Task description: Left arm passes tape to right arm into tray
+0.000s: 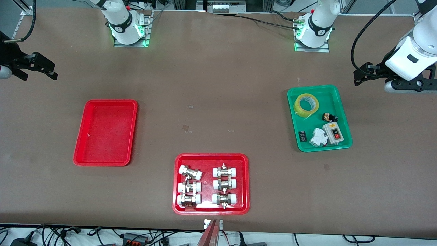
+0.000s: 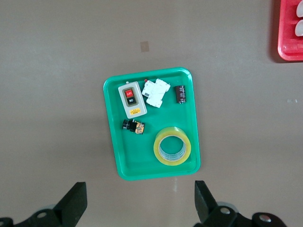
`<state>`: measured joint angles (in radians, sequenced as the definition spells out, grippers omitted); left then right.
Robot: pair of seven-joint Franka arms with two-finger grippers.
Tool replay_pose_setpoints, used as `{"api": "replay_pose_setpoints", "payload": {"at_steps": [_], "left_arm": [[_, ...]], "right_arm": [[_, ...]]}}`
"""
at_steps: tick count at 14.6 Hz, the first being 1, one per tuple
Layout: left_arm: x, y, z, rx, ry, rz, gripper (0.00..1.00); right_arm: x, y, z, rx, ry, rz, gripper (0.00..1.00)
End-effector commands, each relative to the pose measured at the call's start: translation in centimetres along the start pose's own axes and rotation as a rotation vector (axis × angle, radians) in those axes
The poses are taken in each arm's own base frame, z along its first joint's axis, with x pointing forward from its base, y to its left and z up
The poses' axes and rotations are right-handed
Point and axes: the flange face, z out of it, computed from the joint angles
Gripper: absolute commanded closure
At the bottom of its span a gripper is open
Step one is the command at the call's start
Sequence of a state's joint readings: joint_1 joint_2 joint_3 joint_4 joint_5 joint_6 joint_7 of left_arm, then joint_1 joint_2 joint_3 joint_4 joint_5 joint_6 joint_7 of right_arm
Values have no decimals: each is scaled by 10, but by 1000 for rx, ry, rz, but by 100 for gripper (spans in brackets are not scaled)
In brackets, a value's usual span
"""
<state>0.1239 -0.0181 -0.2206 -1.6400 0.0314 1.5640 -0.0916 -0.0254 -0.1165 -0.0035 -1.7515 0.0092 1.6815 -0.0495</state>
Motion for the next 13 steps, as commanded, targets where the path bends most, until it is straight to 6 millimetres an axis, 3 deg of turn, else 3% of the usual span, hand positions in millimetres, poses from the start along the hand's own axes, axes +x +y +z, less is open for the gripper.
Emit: {"api": "replay_pose_setpoints", "payload": {"at_steps": [1,10,11,13], "left_arm": [[3,1,-7,10,-4,23,0],[7,-1,1,8,-17,21,0],[11,-1,9,6,-32,22,0],[26,-5,47,-10,-132,19,0]], "right_arm": [[-5,-3,1,-3,4,-7,0],[-3,-8,4,4,-1,-11,0],[-3,-8,2,8,3,-9,0],[-2,-8,0,8,6,-12,0]]}}
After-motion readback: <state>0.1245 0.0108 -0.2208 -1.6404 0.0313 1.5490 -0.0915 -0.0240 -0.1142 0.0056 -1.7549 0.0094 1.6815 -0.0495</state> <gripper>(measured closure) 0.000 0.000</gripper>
